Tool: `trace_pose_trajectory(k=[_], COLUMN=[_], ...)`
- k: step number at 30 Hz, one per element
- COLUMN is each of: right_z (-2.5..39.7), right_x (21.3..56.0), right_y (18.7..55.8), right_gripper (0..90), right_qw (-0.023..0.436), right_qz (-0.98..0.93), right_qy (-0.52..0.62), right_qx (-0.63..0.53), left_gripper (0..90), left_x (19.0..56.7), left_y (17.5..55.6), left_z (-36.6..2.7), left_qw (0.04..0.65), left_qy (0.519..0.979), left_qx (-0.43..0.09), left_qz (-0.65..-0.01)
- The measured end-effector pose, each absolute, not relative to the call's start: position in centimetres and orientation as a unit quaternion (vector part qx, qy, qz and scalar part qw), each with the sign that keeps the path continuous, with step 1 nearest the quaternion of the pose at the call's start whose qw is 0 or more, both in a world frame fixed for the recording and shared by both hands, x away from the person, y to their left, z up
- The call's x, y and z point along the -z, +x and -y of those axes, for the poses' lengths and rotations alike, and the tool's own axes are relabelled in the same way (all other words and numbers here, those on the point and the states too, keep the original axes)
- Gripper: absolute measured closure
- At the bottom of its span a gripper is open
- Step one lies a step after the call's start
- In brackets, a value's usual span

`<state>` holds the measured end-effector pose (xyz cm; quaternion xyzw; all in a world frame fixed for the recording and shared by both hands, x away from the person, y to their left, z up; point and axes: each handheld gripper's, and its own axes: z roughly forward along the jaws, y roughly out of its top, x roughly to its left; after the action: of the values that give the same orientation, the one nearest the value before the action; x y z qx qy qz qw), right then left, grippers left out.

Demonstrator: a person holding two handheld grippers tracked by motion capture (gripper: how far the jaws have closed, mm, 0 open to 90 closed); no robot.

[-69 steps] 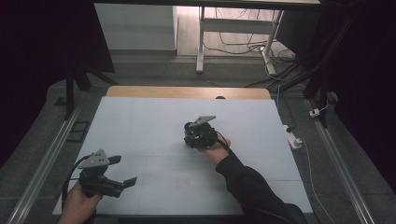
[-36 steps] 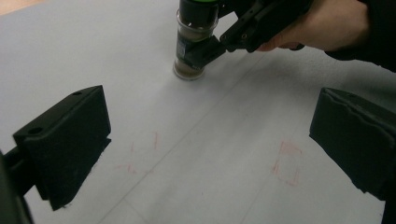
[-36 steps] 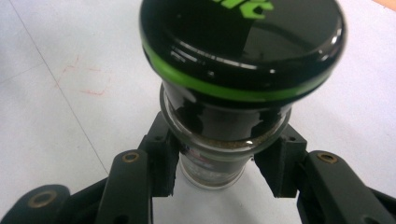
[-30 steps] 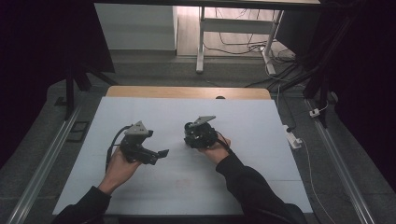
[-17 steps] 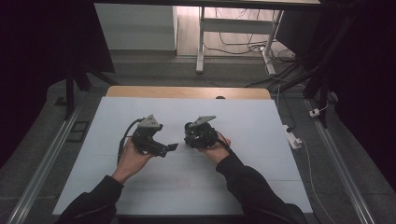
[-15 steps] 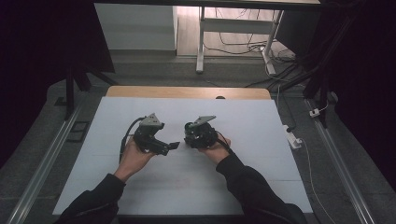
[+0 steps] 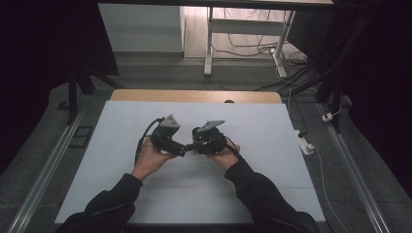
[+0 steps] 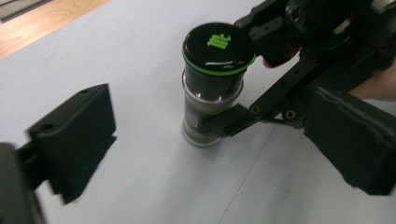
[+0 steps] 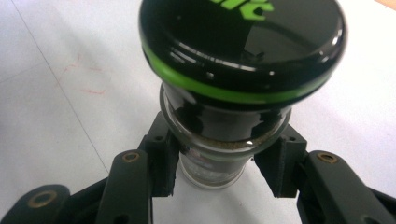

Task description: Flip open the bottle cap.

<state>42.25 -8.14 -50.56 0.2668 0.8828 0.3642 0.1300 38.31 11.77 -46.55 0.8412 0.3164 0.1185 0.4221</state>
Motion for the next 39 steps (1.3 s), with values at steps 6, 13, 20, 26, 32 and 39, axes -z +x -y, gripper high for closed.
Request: trace_pose_trajectory(k=[6, 13, 20, 26, 32, 39], right_z=[8.1, 8.1, 8.1, 8.1, 8.1, 8.1], right_x=[50.6, 50.6, 50.6, 50.6, 50.6, 50.6], right_y=[42.2, 42.3, 42.2, 42.2, 42.2, 42.1], right_gripper=[52.8, 52.8, 52.8, 52.8, 52.8, 52.8], right_qw=[0.13, 0.131, 0.131, 0.131, 0.131, 0.131], right_qz=[-0.883, -0.883, -0.883, -0.883, -0.882, -0.881], right_qy=[0.267, 0.266, 0.266, 0.266, 0.267, 0.271], right_qx=[-0.364, -0.364, -0.364, -0.364, -0.364, -0.365], left_gripper=[35.4, 70.6, 89.1, 89.1, 89.2, 89.2], left_x=[46.8, 46.9, 46.9, 47.1, 47.1, 46.7], left_y=[38.5, 38.6, 38.7, 39.0, 39.0, 38.9], left_z=[-11.9, -11.6, -10.6, -9.7, -9.4, -9.6], left_qw=[0.425, 0.426, 0.422, 0.419, 0.418, 0.426], left_qy=[0.849, 0.859, 0.865, 0.867, 0.867, 0.862], left_qx=[-0.112, -0.08, -0.074, -0.07, -0.07, -0.072], left_qz=[-0.294, -0.273, -0.26, -0.261, -0.262, -0.265])
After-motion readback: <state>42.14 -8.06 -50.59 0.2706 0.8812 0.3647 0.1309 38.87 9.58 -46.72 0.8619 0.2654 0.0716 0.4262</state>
